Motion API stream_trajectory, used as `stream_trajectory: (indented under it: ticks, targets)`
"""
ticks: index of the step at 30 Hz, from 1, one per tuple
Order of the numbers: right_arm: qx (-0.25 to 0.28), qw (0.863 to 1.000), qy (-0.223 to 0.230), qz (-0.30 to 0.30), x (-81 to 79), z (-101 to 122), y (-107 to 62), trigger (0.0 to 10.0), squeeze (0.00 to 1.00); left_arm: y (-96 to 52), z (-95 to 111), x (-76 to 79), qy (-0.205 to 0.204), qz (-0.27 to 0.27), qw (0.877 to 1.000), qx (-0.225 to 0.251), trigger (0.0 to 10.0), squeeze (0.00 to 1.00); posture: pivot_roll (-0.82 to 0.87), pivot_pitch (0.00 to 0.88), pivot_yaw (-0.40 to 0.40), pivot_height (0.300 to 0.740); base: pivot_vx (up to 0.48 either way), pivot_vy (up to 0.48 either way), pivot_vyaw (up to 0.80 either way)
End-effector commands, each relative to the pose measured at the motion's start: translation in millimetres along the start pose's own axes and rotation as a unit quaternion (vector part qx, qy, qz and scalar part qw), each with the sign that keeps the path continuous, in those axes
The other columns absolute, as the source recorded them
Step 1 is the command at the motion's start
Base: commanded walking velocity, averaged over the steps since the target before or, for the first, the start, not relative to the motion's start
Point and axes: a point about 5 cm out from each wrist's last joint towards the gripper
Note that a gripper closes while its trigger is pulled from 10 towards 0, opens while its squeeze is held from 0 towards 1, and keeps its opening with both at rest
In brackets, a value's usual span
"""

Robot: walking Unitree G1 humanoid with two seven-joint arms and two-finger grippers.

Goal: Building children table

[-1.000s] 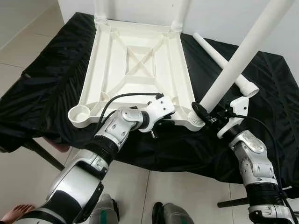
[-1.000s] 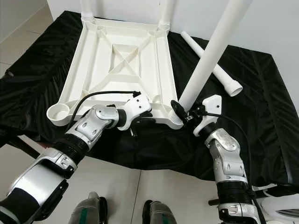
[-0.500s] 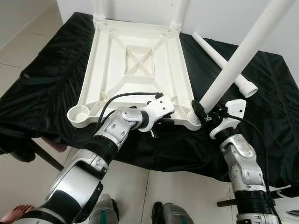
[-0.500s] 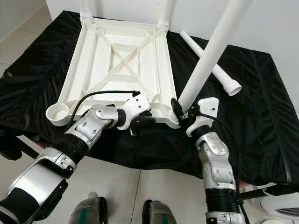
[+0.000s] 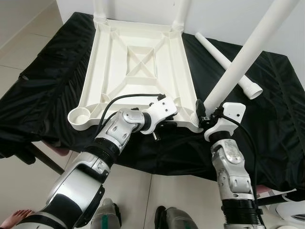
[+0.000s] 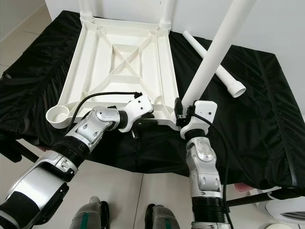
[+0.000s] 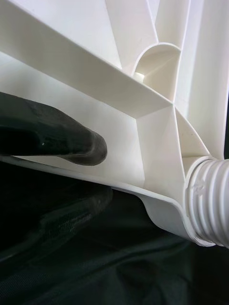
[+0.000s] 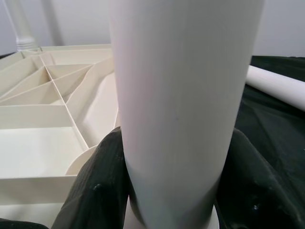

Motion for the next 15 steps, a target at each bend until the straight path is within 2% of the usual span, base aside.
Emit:
stream_trajectory:
  ticks: [1, 5, 8, 15]
  targets:
    - [-0.003, 1.000, 0.011, -0.023, -5.6, 2, -0.5, 10.0, 0.00, 3.6, 4, 4.5, 0.018, -0.022, 1.000, -0.004, 10.0, 0.00, 0.00, 0.069, -0.063, 0.740, 0.000, 0.000, 0.00]
    - [-0.004, 0.999, 0.007, -0.037, -7.7, 3, -0.8, 10.0, 0.00, 3.6, 4, 4.6, 0.018, -0.022, 1.000, -0.003, 10.0, 0.00, 0.00, 0.068, -0.064, 0.740, 0.000, 0.000, 0.00]
    - [-0.004, 0.999, 0.008, -0.042, -20.9, 4, -3.7, 10.0, 0.00, 4.3, 4, 5.8, 0.017, -0.022, 1.000, -0.001, 10.0, 0.00, 0.00, 0.068, -0.067, 0.740, 0.000, 0.000, 0.00]
    - [-0.009, 0.999, 0.011, -0.047, -18.9, 3, -4.1, 10.0, 0.00, 4.8, 4, 6.4, 0.017, -0.023, 1.000, -0.001, 10.0, 0.00, 0.00, 0.063, -0.070, 0.740, 0.000, 0.000, 0.00]
Point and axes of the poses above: a point about 5 cm out from each wrist's last joint towards the gripper, its own y axis pointing out of the wrist towards the gripper, its own z axis along the axis of the wrist's last joint, x = y × z, and after that the axes turned 2 degrees about -y, right-handed
